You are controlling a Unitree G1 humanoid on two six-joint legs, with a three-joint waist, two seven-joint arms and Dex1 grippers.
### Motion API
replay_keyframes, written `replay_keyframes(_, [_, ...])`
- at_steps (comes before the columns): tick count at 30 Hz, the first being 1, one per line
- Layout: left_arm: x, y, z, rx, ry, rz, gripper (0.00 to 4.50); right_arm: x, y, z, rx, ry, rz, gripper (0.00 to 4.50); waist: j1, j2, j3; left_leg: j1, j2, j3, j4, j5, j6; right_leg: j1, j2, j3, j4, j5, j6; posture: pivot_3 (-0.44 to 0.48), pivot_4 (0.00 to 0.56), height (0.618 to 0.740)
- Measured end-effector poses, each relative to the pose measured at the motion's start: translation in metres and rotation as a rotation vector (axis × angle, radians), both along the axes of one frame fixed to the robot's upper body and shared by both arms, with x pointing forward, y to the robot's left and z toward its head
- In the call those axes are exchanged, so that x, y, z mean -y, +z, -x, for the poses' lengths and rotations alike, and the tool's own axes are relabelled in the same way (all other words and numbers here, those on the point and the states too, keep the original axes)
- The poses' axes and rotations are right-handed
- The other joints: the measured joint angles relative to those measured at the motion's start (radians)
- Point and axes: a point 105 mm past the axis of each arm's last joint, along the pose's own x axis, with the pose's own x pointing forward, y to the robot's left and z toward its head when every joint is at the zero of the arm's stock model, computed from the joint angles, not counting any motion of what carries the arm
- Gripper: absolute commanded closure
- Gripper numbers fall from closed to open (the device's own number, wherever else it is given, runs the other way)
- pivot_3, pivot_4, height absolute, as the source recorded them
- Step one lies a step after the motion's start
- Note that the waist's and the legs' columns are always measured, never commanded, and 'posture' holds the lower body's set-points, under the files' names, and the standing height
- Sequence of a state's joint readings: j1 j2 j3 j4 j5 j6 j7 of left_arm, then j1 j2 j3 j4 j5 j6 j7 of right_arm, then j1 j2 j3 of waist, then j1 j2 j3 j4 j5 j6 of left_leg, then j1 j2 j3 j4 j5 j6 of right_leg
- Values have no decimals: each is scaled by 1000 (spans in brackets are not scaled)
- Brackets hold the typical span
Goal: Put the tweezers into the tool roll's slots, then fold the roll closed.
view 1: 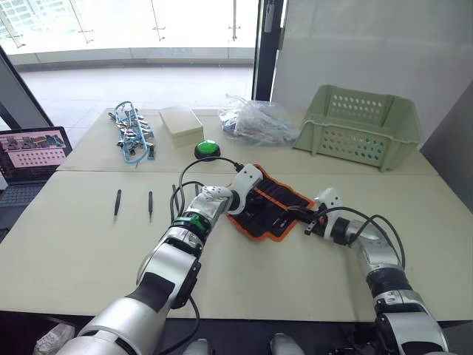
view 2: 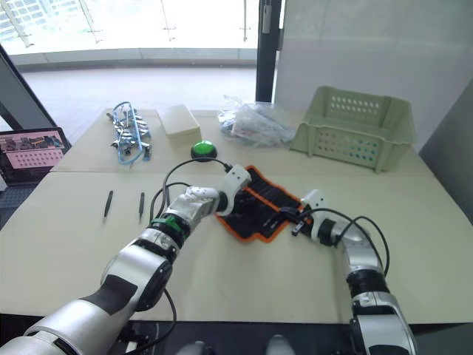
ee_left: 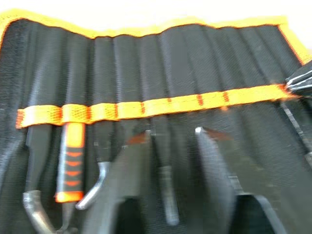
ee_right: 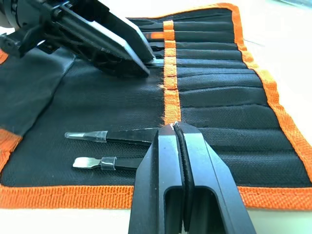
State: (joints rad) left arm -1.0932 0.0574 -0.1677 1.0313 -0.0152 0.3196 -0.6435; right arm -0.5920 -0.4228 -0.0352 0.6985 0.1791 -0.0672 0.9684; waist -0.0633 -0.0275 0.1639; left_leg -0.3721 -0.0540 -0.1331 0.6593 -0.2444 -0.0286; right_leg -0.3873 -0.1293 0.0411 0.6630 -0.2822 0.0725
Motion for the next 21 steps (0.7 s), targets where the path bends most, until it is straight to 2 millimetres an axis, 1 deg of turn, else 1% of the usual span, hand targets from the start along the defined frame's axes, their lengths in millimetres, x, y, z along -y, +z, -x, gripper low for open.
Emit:
replay_keyframes(5, [-8, 4, 4, 23, 12, 28, 135, -6, 0, -2, 18, 14, 23, 4500, -13, 0, 0, 1, 1, 0, 0, 0, 0, -1, 1, 1, 1, 0, 0, 0, 150, 740])
replay_keyframes(6, [-16, 7, 1, 42, 38, 27, 31, -6, 0, -2, 20, 15, 23, 4500, -13, 0, 0, 1, 2, 0, 0, 0, 0, -1, 2, 1, 1, 0, 0, 0, 150, 740])
replay_keyframes(7, [-28, 13, -1, 65, 75, 33, 31, -7, 0, -2, 21, 15, 20, 4500, -14, 0, 0, 1, 2, 0, -1, 0, 0, -1, 2, 1, 1, 0, 0, 0, 150, 740])
replay_keyframes(8, [-36, 17, -2, 80, 96, 39, 31, -6, 0, -2, 20, 13, 18, 4500, -13, 0, 0, 1, 2, 0, 0, 0, 0, -1, 2, 1, 1, 0, 0, 0, 150, 740])
replay_keyframes(10, [-50, 30, 2, 122, 126, 75, 31, -6, 0, -3, 24, 10, 12, 4500, -9, 0, 0, 1, 1, 0, 0, 0, 0, -1, 1, 1, 1, 0, 0, 0, 150, 740])
replay_keyframes(11, [-53, 35, 5, 135, 131, 93, 31, -6, 0, -3, 27, 9, 10, 4500, -6, 0, 0, 1, 1, 0, 0, 0, 0, -1, 1, 1, 1, 0, 0, 0, 150, 740])
replay_keyframes(14, [-67, 52, 19, 189, 137, 151, 31, -12, 2, -4, 35, 16, -11, 4500, -7, 0, 0, 0, 1, 0, -1, 0, 0, -2, 1, 2, 1, 0, -1, 0, 150, 740])
replay_keyframes(17, [-93, 65, 34, 240, 175, 175, 31, -13, 5, -6, 40, 17, -21, 4500, -7, 1, 0, 0, 2, 0, -1, 0, 0, -2, 1, 2, 1, 0, -1, 0, 150, 740])
replay_keyframes(19, [-112, 68, 41, 258, 217, 171, 31, -14, 7, -7, 34, 18, -20, 4500, -5, 1, 0, 0, 1, 0, -1, 0, 0, -2, 1, 2, 0, 0, -1, 0, 150, 740])
replay_keyframes(21, [-127, 70, 48, 265, 258, 190, 31, -14, 7, -8, 27, 18, -15, 4500, -2, 1, 0, 0, 1, 0, -1, 0, 0, -2, 1, 2, 0, 0, -1, 0, 150, 740])
